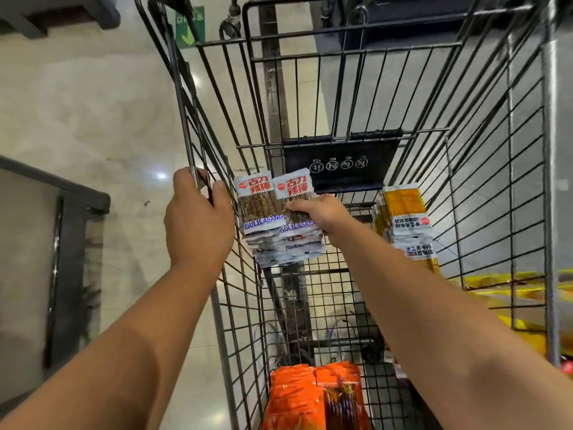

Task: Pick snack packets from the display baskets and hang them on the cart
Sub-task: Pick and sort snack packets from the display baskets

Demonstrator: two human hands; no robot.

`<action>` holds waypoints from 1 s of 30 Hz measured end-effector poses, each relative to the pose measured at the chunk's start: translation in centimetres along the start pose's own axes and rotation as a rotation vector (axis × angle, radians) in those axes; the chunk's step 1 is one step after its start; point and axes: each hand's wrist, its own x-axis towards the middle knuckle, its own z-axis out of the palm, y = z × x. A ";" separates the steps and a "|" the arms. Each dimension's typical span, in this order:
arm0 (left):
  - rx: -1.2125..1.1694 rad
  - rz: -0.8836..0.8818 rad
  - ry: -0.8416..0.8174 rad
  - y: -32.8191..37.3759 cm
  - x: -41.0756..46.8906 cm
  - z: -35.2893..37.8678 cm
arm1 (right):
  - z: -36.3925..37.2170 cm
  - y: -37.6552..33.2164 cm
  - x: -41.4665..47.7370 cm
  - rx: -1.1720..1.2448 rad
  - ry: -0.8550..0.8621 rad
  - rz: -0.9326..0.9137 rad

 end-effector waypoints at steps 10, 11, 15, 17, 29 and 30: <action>0.019 -0.001 0.004 0.1 -0.1 0.1 | 0.8 -1.3 -0.5 -0.213 0.137 -0.054; 0.023 -0.001 0.004 0.1 -0.1 0.1 | 0.7 -1.3 -0.5 -0.187 0.125 -0.041; 0.035 0.003 0.003 0.1 0.0 0.1 | 0.7 -1.3 -0.3 -0.097 0.083 -0.050; 0.038 -0.001 0.008 0.0 0.0 0.1 | 0.4 -1.2 -0.2 -0.049 0.057 -0.049; -0.069 0.141 0.142 1.2 -1.4 -1.4 | -9.9 1.8 -5.8 0.372 0.038 -0.092; 0.002 0.222 0.157 1.3 -1.9 -1.5 | -10.9 2.5 -6.4 0.400 0.066 -0.101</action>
